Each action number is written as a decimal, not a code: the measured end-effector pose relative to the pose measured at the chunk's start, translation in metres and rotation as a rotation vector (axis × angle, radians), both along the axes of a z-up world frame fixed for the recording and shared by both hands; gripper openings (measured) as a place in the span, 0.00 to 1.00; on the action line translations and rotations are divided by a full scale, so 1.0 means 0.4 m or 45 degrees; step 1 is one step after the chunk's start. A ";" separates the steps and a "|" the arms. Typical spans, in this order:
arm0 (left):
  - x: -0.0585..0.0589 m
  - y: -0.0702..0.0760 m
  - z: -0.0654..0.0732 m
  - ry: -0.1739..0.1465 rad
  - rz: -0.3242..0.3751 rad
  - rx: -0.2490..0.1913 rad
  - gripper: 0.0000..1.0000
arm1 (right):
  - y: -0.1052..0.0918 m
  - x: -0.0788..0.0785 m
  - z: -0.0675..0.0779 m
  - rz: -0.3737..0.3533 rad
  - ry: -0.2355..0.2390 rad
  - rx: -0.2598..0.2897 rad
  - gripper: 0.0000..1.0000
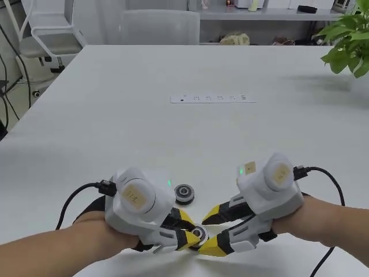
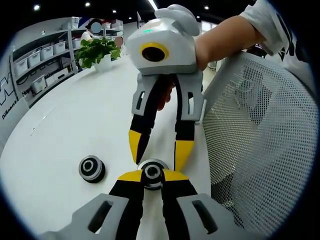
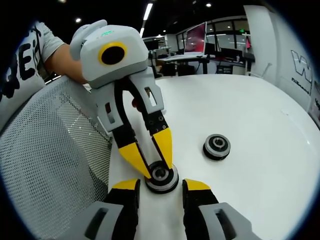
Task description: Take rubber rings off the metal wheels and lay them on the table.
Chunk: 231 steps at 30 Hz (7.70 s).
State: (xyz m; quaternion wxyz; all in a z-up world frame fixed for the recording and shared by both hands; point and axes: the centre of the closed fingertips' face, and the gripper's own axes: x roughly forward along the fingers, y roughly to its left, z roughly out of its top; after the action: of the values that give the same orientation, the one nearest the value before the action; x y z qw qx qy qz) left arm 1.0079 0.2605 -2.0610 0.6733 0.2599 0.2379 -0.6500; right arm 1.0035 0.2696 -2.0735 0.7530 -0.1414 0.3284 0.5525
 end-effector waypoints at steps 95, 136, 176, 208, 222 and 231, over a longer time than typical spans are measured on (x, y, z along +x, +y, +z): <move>0.000 0.000 0.000 0.011 0.031 0.002 0.09 | -0.038 0.015 0.025 -0.311 0.315 0.188 0.00; 0.002 0.002 -0.002 0.010 0.026 -0.017 0.09 | 0.008 -0.002 0.058 -0.256 0.331 0.266 0.00; 0.000 0.000 0.000 0.026 0.004 -0.032 0.09 | -0.010 0.015 0.051 -0.288 0.312 0.258 0.00; -0.012 0.023 0.039 0.065 -0.003 -0.023 0.22 | -0.014 0.025 0.065 -0.315 0.310 0.289 0.00; -0.018 0.057 0.119 0.101 0.066 -0.137 0.34 | -0.015 0.030 0.073 -0.322 0.300 0.298 0.00; -0.021 0.086 0.171 0.107 0.123 -0.209 0.44 | -0.012 0.029 0.080 -0.323 0.300 0.302 0.00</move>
State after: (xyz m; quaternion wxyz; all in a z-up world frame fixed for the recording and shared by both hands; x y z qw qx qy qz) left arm 0.9994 0.2951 -1.9926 0.7124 0.1647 0.2241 -0.6444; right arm 1.0150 0.2646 -2.0416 0.7842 0.0563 0.3619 0.5009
